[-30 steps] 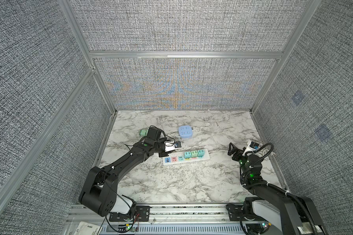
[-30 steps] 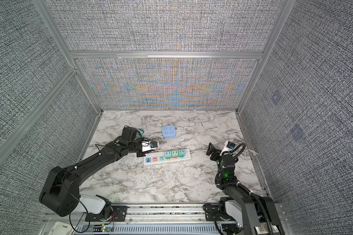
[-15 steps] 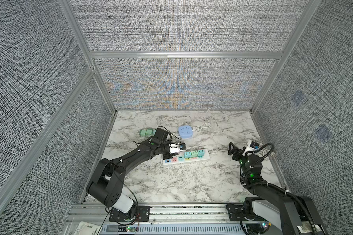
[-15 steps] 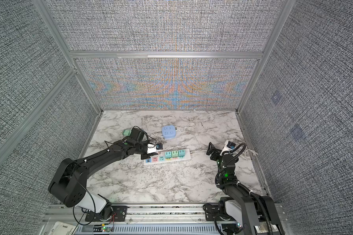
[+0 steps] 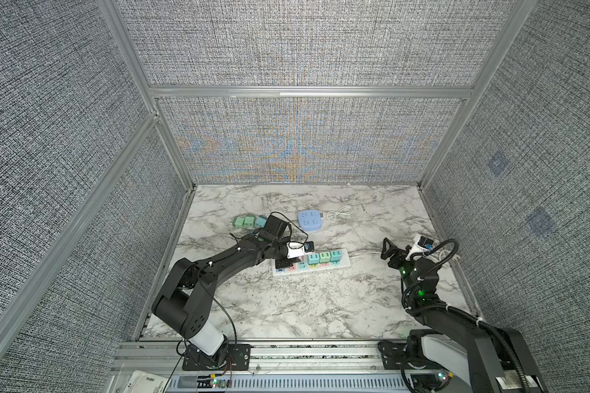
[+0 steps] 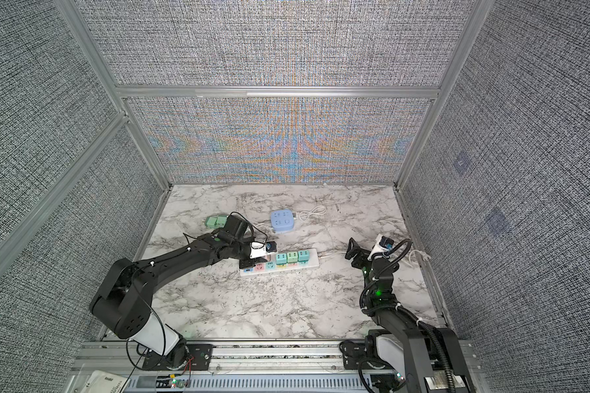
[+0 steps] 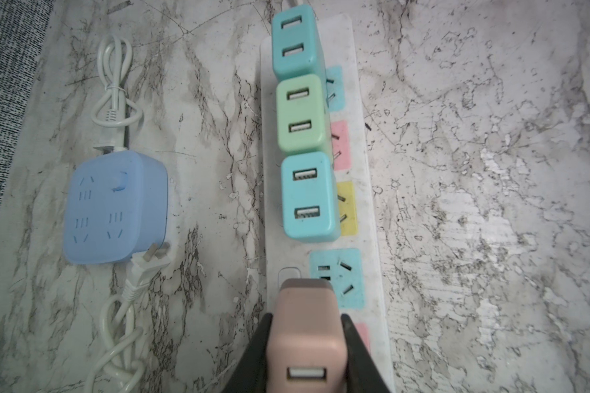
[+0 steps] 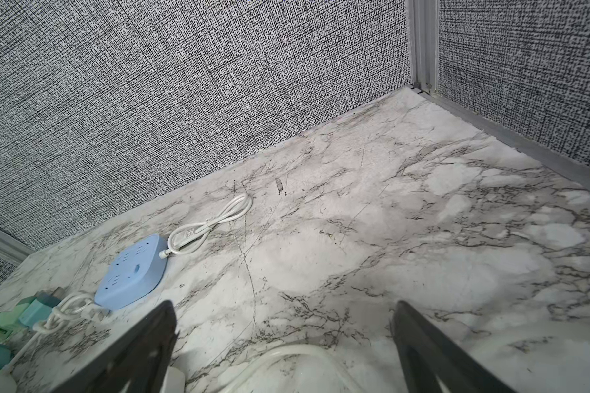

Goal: Insert plugs into power strip
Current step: Insert the plug into the socket.

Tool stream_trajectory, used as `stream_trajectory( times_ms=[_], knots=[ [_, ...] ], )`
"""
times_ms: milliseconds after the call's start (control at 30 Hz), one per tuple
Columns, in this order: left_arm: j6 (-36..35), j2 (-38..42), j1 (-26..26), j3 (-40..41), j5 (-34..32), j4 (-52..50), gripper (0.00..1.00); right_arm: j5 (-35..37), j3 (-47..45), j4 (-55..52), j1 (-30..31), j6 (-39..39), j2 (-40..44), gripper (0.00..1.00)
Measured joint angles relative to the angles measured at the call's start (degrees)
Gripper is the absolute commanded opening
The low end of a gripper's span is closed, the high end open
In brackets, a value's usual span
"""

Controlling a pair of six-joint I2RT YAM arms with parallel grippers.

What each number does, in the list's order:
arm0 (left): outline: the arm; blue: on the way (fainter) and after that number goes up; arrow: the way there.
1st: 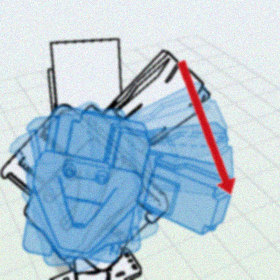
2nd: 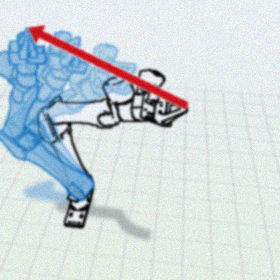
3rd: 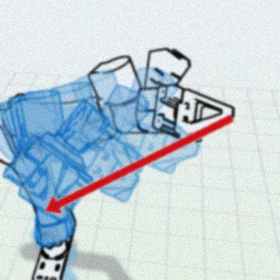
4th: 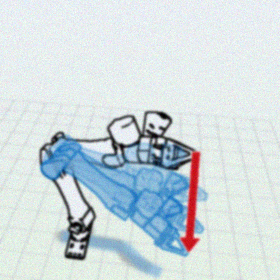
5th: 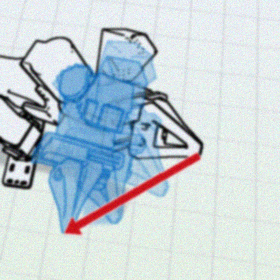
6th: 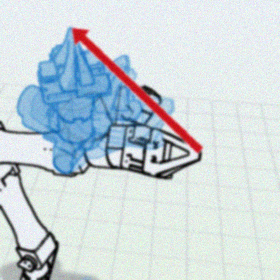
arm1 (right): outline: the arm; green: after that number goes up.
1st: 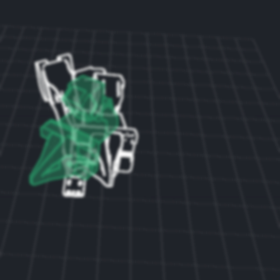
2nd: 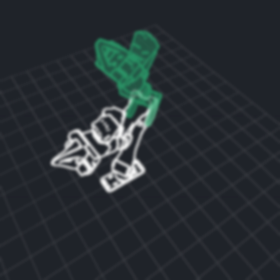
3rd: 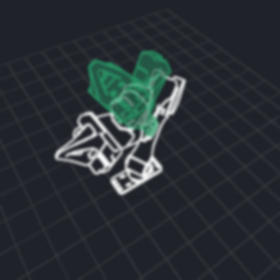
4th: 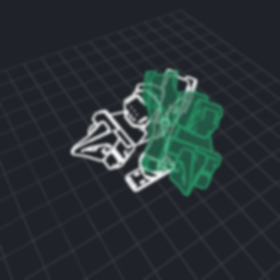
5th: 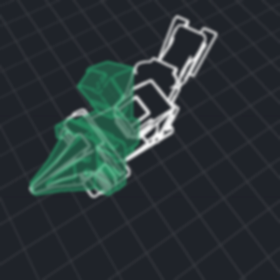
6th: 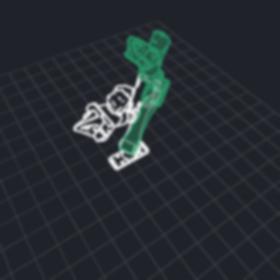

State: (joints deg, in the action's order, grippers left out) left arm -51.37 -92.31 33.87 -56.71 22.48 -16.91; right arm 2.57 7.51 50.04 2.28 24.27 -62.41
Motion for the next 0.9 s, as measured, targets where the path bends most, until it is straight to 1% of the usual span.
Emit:
stream_trajectory(
  times_ms=[100,500,767,900],
  knots=[
    [-0.1,-1.1,0.4,-0.5,0.2,-0.8,0.0,0.0,0.0,0.1,0.0,0.0,-0.1,0.99],
    [-0.9,-6.7,1.0,-6.7,1.4,-4.4,0.0,-0.1,0.0,0.4,-0.2,0.3,-0.4,0.99],
    [-2.5,-6.9,1.3,-7.3,1.5,-5.5,0.0,-0.2,0.0,0.3,-0.3,0.4,-0.5,1.0],
    [-2.9,-5.4,1.7,-5.7,1.0,-5.7,0.0,-0.3,0.0,0.4,-0.3,0.4,-0.6,0.99]
  ],
)
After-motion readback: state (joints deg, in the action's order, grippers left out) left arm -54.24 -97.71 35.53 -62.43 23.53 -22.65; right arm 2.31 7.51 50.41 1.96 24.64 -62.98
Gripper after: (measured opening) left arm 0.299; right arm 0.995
